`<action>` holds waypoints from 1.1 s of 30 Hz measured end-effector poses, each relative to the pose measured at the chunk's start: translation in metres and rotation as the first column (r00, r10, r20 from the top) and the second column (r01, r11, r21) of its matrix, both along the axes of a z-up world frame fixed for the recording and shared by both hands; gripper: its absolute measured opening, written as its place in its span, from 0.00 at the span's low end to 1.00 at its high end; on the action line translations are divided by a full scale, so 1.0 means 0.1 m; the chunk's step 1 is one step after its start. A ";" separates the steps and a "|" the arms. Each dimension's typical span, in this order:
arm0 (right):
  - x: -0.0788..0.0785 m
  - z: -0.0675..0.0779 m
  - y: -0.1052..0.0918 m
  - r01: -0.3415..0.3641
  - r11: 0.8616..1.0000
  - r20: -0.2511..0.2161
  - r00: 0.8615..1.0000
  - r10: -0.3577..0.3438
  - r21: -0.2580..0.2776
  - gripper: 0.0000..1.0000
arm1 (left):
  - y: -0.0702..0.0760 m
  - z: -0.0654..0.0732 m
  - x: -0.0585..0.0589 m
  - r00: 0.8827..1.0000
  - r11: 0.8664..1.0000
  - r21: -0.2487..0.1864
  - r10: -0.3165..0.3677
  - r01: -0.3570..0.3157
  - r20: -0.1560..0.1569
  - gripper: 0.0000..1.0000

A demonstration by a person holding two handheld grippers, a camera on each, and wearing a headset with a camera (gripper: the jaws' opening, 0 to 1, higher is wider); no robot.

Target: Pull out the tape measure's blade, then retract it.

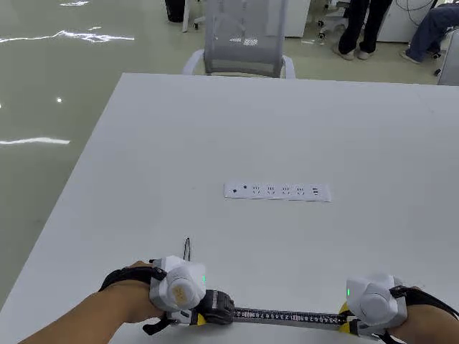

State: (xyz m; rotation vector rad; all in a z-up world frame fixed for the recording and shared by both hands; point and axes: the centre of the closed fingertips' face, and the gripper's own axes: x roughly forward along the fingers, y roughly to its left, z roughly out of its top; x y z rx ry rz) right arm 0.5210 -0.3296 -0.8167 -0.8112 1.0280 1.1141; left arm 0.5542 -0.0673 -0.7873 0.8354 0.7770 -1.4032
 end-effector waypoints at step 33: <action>-0.01 0.01 0.00 0.095 0.992 0.001 0.995 -0.095 0.083 0.13 | 0.00 0.00 0.01 1.000 1.000 -0.005 0.010 -0.010 0.007 0.27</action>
